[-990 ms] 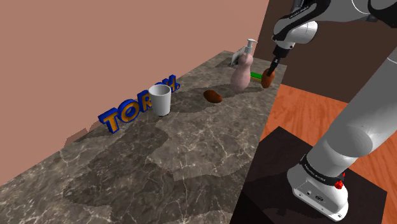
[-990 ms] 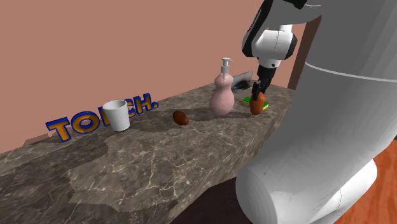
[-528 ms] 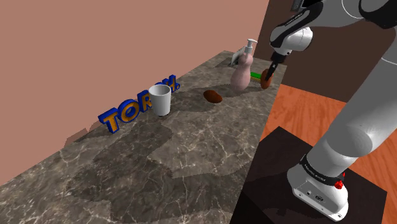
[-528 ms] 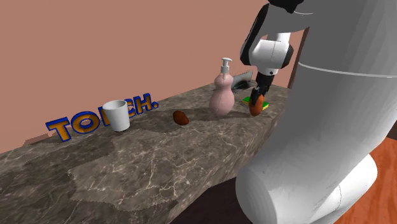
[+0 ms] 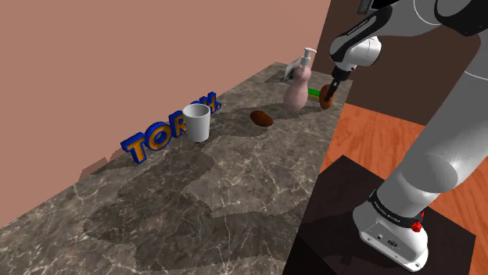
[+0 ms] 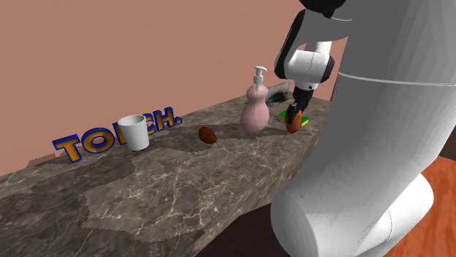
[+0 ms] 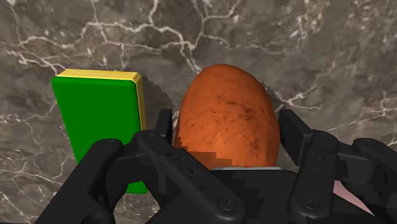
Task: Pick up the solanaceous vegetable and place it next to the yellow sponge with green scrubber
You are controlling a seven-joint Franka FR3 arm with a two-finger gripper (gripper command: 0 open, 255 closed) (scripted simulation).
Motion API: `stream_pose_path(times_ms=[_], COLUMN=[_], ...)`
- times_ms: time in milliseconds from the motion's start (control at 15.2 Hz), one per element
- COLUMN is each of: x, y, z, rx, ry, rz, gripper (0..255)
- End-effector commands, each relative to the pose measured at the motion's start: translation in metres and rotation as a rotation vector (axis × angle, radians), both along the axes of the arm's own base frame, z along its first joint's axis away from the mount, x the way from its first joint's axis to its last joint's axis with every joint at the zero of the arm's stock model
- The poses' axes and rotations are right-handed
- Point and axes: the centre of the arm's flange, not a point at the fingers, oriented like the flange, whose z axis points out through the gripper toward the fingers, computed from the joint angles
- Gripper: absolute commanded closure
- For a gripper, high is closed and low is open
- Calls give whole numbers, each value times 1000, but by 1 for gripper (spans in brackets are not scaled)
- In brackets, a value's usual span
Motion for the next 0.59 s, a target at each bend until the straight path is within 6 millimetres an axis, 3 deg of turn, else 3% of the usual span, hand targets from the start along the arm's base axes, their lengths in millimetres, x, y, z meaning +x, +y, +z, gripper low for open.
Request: stream_pose_path(times_ms=[0,66,396,528], x=[-2,-2,-2,-6], y=[0,0,0,0], z=[-4,-4,-4,22], rx=[3,3,3,3], ry=[10,10,10,10], rz=[-3,-3,-3,-3], gripper=[255,0,0,0])
